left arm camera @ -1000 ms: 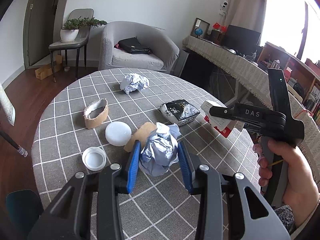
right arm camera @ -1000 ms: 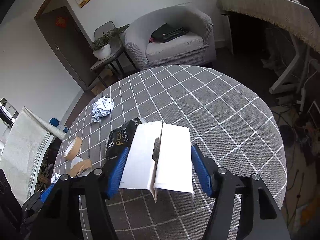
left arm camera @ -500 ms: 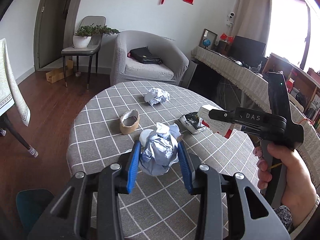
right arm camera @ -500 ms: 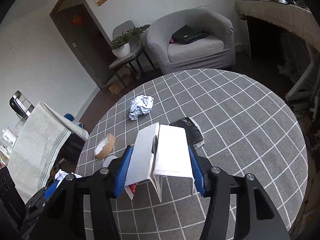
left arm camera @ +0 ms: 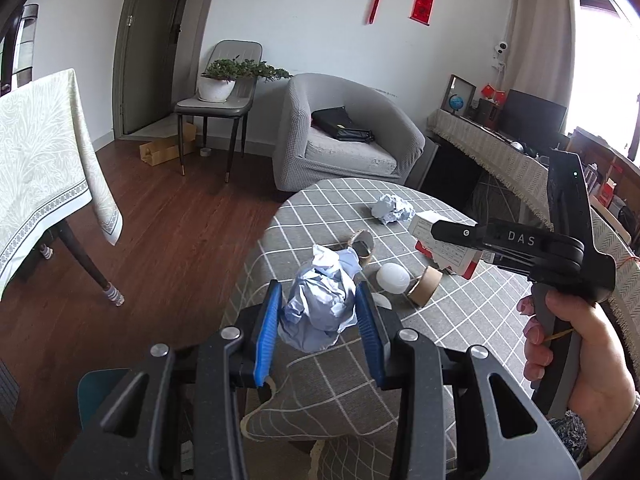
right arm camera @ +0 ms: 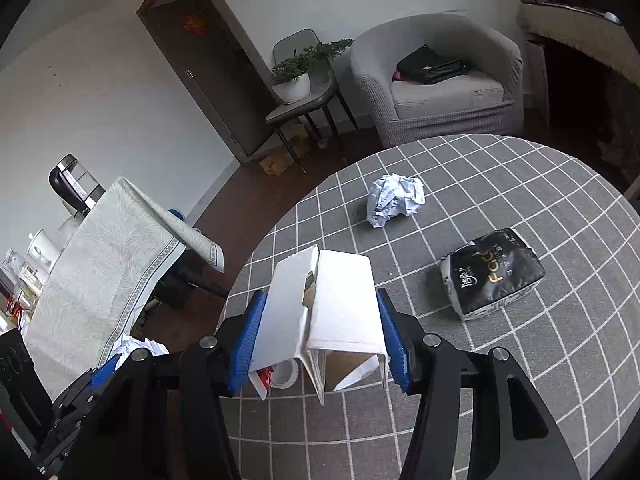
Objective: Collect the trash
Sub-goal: 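Carry the foil ball and white box over the teal bin with both tools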
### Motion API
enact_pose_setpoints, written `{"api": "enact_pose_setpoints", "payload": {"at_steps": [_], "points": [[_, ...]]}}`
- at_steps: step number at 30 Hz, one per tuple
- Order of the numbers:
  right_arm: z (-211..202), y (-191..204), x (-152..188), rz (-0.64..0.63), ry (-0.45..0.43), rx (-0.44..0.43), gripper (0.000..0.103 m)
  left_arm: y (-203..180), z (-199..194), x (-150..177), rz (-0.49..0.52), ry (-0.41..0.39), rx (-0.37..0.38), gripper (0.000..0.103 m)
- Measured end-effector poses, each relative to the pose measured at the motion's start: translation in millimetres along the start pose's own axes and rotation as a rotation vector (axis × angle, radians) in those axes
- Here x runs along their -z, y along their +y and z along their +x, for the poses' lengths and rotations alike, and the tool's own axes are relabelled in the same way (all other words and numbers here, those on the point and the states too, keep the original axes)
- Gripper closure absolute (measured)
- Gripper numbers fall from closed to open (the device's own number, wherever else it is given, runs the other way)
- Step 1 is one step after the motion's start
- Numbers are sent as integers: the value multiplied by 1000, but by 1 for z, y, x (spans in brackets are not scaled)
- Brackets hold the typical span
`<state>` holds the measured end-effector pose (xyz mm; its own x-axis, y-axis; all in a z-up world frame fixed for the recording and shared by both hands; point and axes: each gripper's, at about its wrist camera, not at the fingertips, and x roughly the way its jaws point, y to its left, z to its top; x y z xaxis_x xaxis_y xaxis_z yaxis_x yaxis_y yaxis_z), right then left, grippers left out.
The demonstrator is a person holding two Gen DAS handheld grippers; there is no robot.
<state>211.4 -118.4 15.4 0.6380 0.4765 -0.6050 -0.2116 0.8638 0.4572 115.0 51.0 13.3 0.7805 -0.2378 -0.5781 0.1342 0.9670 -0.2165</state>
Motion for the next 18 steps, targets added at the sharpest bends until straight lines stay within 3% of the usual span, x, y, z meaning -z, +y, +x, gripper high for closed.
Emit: {"api": "enact_pose_setpoints", "payload": {"at_steps": [9,18], "points": [[28,62,9,-81,45,-86,48,50,-30,10,-53,-4,-122,63],[51,119,22,-158,100,-169,48,107,-34,34,-92,54,-234,63]]}}
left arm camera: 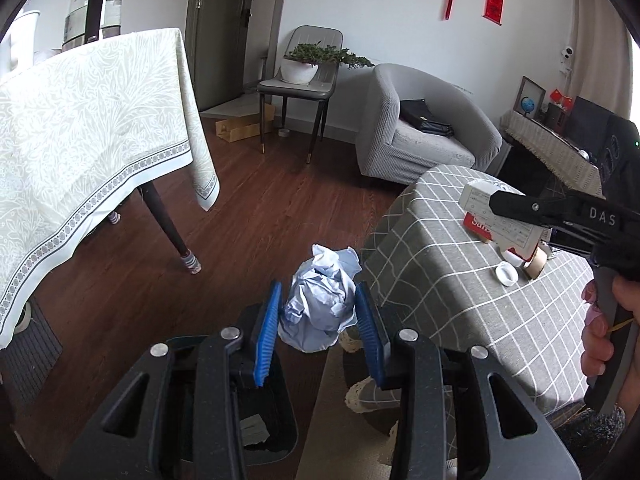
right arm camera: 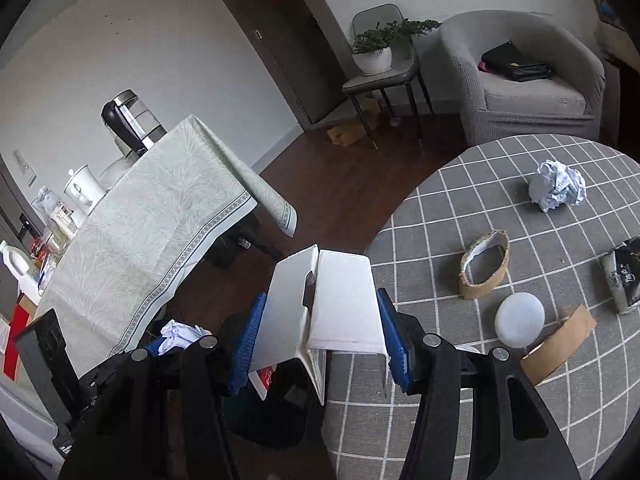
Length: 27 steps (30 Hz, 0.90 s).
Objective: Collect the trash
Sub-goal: 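Carry the foil ball and white box over the teal bin with both tools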
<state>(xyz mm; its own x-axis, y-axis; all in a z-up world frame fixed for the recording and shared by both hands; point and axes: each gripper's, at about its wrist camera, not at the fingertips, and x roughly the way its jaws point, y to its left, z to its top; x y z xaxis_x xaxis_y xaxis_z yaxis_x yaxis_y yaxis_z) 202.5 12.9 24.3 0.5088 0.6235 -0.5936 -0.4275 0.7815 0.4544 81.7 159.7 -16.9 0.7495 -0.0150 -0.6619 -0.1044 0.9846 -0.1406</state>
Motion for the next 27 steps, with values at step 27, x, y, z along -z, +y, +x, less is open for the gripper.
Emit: {"api": "enact_pose_setpoints", "payload": {"at_steps": [27], "points": [[115,90,39,-94,225,-91,48,125,96,95,-166,376,-157,63]]}}
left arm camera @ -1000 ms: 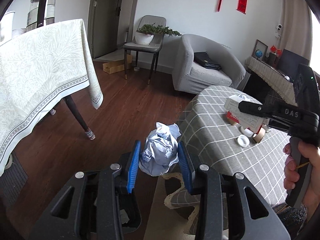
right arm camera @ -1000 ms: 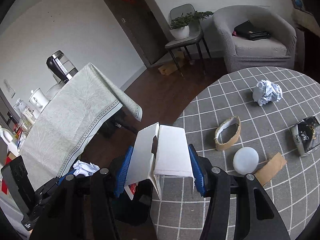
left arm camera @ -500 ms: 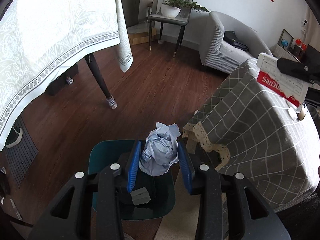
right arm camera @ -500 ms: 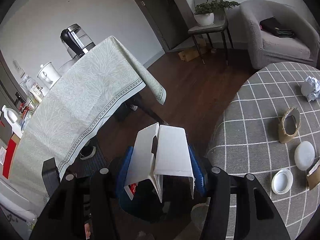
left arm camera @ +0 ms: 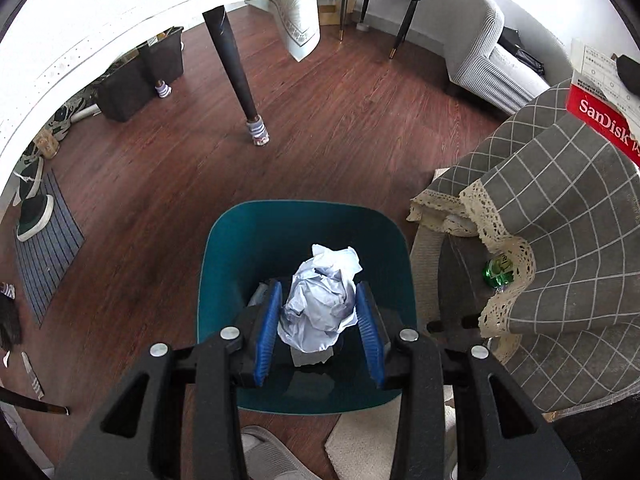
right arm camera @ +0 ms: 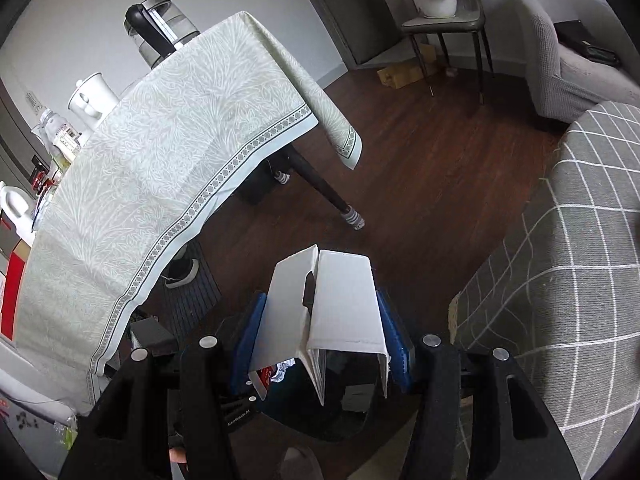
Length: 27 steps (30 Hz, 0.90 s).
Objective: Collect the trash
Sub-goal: 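Carry the foil ball and white box over the teal bin with both tools, then open both tools to drop the foil ball and box into the bin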
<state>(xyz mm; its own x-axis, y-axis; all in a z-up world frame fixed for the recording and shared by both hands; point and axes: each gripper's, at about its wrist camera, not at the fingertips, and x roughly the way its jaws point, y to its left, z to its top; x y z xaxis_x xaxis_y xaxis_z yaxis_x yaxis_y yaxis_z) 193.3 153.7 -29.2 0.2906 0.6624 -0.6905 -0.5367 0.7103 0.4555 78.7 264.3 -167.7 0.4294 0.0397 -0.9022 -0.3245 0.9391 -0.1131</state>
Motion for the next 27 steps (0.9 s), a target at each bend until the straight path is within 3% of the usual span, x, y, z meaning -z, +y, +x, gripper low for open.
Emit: {"api": "enact_pose_setpoints", "payload": {"at_steps": [8,12,17,27], "points": [[54,14,11,-12,95,13,48,17,13,12,15,70,-19,58],[77,19,16,-23,131,31,48,26,11,18,7,61,-16,40],[100,20,25,-15,172,41,48,36,3,20,0,53,-23,38],[143,36,47,-46,261,65,48,46,-41,15,-10,-72,-25,38]]}}
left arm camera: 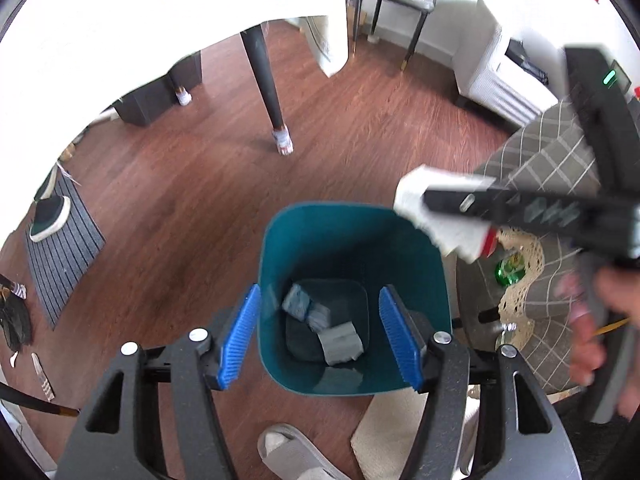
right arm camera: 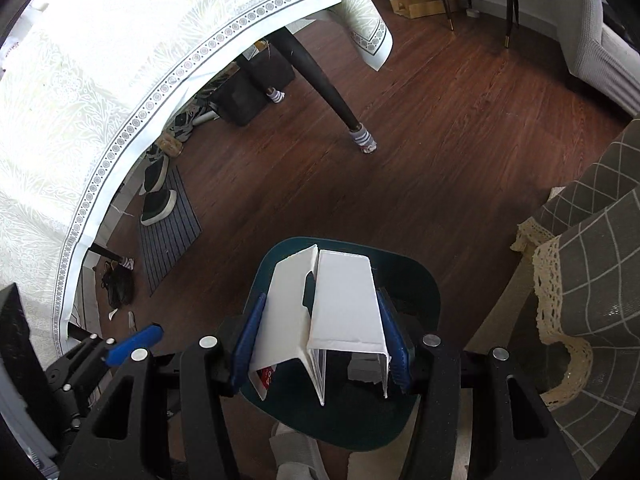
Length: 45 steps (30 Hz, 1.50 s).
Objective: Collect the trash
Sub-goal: 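Open both tools to drop the foil ball and box into the bin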
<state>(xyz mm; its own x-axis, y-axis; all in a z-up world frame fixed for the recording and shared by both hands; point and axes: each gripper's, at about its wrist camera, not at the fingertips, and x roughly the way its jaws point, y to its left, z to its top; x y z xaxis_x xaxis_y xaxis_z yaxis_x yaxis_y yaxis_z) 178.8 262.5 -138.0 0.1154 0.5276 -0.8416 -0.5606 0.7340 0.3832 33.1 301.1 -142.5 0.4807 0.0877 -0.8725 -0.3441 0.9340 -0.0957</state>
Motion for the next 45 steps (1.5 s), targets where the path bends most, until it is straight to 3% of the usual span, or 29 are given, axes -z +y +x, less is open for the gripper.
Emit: {"api": "enact_pose_setpoints", "payload": {"at_steps": [11,16,25,27,37,45], "points": [[51,4,14,-14,105,52,48,14,-70,-15,-43,-175,17,43],[68,7,24,-75,153,97,47,15,-92,-20,-60,-215,50,54],[85,6,38,-153,191,125,34,2,-130,-29,-27,-301,74,59],[84,9,39,-181,185,130,27,-2,-135,-30,-12,-313,77,59],[72,27,43,-288,173,137,25,-17,-161,-32,17,-371,96,59],[26,29,37,-319,74,119,25,-31,-183,-36,39,-439,119,59]]}}
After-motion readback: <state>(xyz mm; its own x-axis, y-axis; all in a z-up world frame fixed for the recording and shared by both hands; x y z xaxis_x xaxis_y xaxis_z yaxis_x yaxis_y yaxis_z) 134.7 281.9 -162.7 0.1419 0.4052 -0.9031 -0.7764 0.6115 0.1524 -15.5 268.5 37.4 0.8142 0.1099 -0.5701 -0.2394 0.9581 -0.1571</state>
